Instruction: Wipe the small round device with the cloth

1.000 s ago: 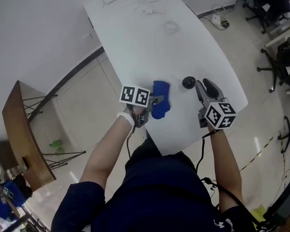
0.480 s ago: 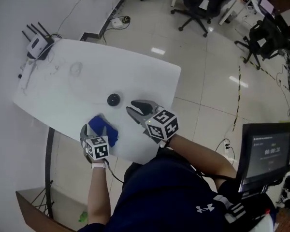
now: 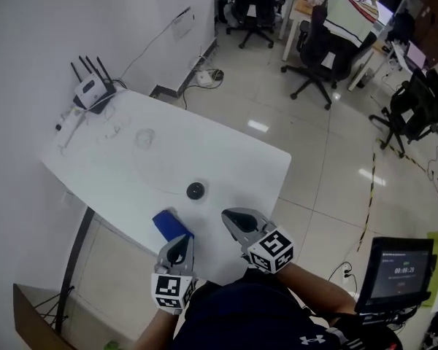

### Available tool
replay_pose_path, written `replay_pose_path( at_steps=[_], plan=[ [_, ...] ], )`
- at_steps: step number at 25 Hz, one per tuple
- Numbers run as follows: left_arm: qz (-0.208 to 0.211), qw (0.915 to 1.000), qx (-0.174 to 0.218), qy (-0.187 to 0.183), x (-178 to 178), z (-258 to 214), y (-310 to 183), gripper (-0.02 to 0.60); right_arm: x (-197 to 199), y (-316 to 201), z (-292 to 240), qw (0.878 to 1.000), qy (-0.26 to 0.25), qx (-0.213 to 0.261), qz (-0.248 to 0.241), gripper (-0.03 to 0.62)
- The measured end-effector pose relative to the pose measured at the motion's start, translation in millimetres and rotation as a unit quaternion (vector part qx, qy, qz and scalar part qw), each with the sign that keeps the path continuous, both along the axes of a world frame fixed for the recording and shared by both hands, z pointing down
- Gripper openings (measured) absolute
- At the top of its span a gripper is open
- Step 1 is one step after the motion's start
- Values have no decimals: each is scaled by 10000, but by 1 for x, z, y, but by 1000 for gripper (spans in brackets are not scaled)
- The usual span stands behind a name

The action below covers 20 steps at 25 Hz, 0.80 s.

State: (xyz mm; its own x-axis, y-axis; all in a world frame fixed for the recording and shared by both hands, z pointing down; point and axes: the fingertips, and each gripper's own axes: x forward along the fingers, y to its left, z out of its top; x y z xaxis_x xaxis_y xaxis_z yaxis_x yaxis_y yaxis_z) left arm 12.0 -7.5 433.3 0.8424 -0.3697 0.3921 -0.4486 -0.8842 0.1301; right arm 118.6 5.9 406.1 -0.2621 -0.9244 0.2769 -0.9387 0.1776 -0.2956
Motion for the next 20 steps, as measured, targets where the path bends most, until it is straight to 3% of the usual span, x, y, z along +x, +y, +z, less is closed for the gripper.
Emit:
replay_pose_path(
  at_steps=[4,11,15,20],
  plan=[
    [250,9988,-131,411,21,-11,11,3,-3,2,-13,9995,215,206,105,14],
    [537,9975,-140,428,33,-12,22,3,-4,13,-21,9983,297,338,360,14],
    [504,9978,-132,416,33,-10,11,3,-3,7,-20,9981,403,299,356,14],
    [438,9978,-122,487,28,-12,34,3,-9,28,-23,9980,483,311,268,14]
  ],
)
